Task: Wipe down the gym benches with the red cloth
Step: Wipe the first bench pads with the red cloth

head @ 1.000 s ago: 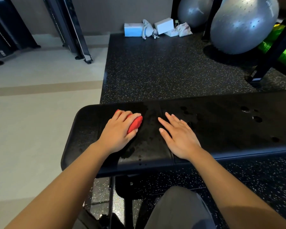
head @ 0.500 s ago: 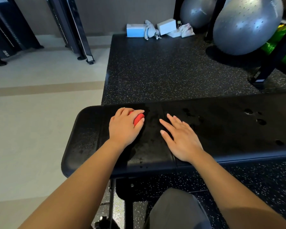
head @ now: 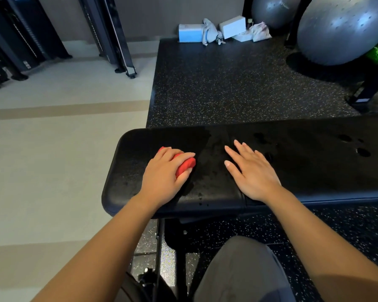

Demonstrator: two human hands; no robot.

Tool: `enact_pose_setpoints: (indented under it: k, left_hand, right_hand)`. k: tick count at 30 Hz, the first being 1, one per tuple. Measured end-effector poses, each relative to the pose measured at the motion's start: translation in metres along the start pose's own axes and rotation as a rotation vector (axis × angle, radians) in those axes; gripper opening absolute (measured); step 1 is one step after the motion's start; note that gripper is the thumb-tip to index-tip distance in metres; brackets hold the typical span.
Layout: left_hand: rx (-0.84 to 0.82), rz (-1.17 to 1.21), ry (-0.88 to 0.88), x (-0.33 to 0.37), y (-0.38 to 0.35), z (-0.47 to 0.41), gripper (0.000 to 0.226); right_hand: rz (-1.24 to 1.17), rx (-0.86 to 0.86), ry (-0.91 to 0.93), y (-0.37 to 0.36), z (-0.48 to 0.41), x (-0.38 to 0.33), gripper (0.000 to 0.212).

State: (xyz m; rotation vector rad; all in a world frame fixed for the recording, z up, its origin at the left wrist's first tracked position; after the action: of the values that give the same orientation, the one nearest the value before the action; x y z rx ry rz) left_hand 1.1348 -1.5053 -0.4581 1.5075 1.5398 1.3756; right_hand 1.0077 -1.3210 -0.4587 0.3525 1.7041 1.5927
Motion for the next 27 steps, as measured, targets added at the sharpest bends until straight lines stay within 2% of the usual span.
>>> enact_pose_setpoints:
  k: [7,17,20,23,27]
  left_hand:
    - [-0.019,-0.026,0.028,0.005,-0.007,-0.024,0.043]
    - [-0.023,-0.076,-0.008,-0.018,0.019,0.031,0.040]
    - [-0.002,-0.078,0.096,-0.042,0.029,0.050,0.042]
    - [0.009,-0.080,0.195,-0.052,0.031,0.046,0.045]
    - [-0.029,-0.060,0.276,-0.054,0.027,0.025,0.056]
  right_hand:
    - [-0.012,0.020,0.002,0.001,0.000,0.001,0.054]
    - [-0.074,0.013,0.009,0.003,0.005,-0.002,0.053]
    - [-0.091,-0.016,0.014,-0.002,0.005,-0.023,0.056]
    - [0.024,-0.039,0.031,-0.016,0.001,-0.048,0.059]
    - [0.064,-0.015,0.011,-0.019,-0.004,-0.046,0.059]
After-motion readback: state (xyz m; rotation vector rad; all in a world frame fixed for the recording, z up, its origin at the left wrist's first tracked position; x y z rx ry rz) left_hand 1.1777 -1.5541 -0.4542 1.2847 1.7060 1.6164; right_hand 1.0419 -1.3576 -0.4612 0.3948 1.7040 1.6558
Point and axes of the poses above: each hand's wrist, its own z-axis away from the middle knuckle, its own y-axis out of the back of the hand, x = y × z, the point moved 4 cm from there along -z, towards the middle knuckle, and after that the axes turned 4 degrees about -z, right-handed, at the moved point
